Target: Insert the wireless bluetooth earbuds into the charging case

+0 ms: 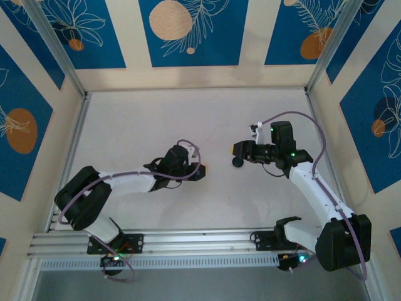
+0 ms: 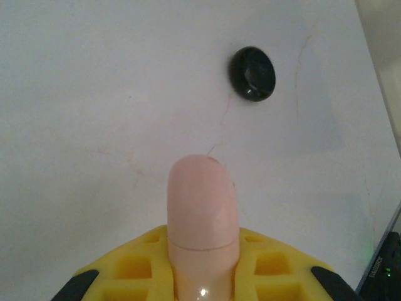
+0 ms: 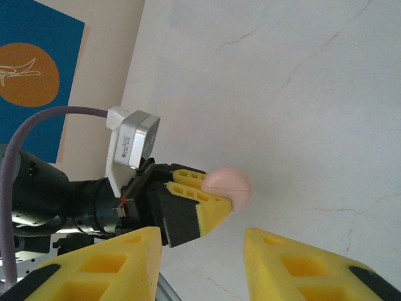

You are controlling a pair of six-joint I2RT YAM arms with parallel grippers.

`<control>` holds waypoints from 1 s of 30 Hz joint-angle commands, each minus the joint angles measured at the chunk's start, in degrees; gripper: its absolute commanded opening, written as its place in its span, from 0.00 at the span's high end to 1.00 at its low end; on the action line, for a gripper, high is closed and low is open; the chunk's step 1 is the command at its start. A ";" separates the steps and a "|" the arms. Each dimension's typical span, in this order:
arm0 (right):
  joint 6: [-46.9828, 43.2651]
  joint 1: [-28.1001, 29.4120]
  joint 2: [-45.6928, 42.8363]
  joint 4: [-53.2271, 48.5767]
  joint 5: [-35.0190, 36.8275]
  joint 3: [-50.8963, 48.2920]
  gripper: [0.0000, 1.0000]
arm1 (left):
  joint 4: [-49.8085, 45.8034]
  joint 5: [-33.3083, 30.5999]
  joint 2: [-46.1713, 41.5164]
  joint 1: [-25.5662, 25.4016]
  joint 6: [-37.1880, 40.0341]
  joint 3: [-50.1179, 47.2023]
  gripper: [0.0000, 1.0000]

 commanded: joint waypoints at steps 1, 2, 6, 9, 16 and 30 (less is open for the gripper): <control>0.19 -0.08 -0.95 -1.32 -0.44 -0.54 0.61 | -2.99 1.72 2.24 -0.12 -2.30 1.89 0.83; 0.06 -0.08 -0.95 -1.58 -0.36 -0.46 0.61 | -3.42 1.83 2.81 -0.02 -2.45 2.19 0.82; -0.38 -0.09 -0.95 -2.72 -0.06 0.08 0.61 | -5.39 3.36 5.69 0.15 -2.73 3.71 0.82; -0.13 -0.10 -1.19 -2.82 -0.24 0.17 0.63 | -6.57 3.83 6.92 0.16 -3.15 4.53 0.80; -0.32 -0.08 -1.47 -3.43 0.49 0.34 0.62 | -11.34 2.60 7.12 0.99 -2.75 5.25 0.70; -6.64 -3.06 -1.56 -3.86 8.38 1.97 0.41 | -27.73 -9.65 -5.62 5.21 6.15 7.27 0.38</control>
